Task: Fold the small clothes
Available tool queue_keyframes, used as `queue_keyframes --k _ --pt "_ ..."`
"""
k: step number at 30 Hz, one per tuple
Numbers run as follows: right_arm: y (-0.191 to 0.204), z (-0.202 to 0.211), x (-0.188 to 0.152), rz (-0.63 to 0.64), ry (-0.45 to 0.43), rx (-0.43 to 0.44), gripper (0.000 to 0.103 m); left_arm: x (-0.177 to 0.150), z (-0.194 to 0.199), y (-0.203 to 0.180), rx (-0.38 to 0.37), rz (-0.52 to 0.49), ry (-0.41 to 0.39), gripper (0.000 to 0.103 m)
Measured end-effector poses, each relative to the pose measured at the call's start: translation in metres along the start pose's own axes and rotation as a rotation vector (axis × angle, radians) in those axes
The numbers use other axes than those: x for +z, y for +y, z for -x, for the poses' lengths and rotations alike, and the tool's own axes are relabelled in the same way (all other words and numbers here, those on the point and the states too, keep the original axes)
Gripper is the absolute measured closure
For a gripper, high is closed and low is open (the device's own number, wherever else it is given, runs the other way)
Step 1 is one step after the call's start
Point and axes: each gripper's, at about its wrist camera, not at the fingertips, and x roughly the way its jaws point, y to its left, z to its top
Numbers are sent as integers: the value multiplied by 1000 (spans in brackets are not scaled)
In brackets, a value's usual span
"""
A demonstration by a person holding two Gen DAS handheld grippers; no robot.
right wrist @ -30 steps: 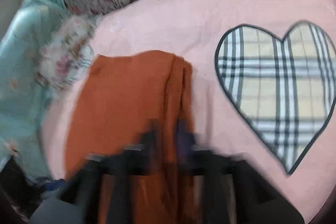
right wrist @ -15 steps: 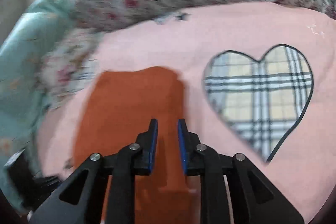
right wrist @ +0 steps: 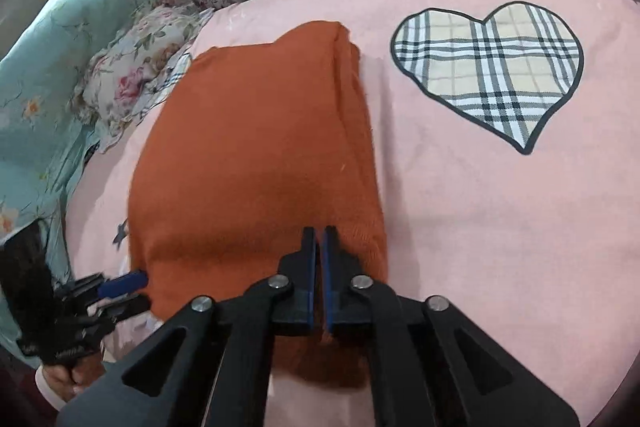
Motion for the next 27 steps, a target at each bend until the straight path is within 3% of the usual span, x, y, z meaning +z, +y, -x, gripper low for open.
queue_keyframes --k 4,7,22,24,27 --pt "14 20 -16 37 -23 5 96 -6 10 0 15 -4 -5 67" --pt "8 9 -33 66 25 -74 97 -9 7 3 40 -6 14 67" --pt "2 18 -38 2 15 -53 96 -11 19 0 86 0 32 66" --pt "5 25 -39 5 5 -58 94 -11 23 0 84 7 32 64" --pt "8 38 -39 10 -17 -55 83 -11 35 -3 101 11 19 56"
